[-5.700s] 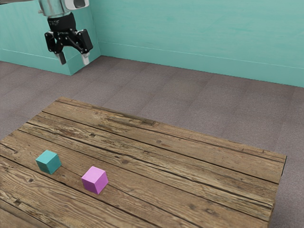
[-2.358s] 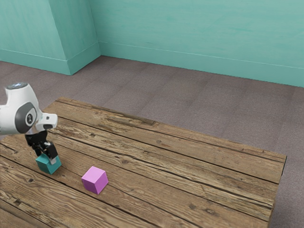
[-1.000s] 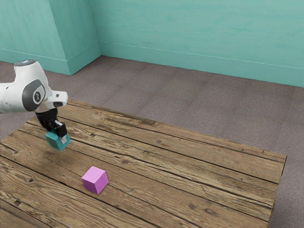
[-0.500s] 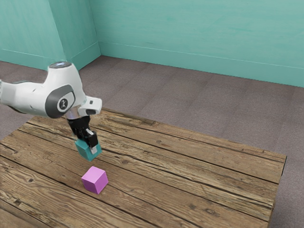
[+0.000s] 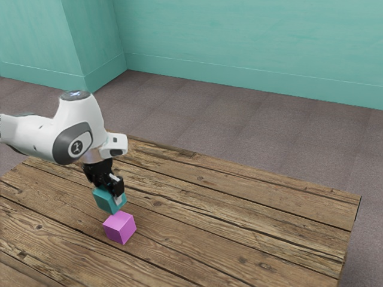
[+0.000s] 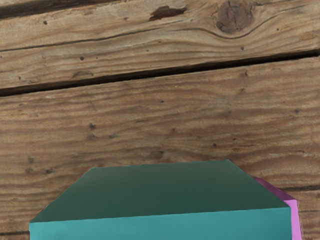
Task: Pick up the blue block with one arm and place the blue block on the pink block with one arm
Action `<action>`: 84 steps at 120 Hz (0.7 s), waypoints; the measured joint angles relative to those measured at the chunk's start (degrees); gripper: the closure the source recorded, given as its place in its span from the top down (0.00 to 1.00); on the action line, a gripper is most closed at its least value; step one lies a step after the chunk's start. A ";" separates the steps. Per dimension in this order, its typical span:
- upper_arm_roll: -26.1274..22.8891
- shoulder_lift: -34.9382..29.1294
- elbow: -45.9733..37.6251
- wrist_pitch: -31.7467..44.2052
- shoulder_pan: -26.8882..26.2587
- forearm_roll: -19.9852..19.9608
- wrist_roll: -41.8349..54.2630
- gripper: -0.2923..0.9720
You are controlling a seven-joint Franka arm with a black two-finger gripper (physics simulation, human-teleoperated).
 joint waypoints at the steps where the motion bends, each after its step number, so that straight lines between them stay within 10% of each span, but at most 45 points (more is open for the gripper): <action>1: 0.00 -0.05 -0.12 0.03 -0.19 0.01 -0.19 0.51; 84: -1.45 -2.89 -4.98 2.13 -3.20 1.58 -10.50 0.51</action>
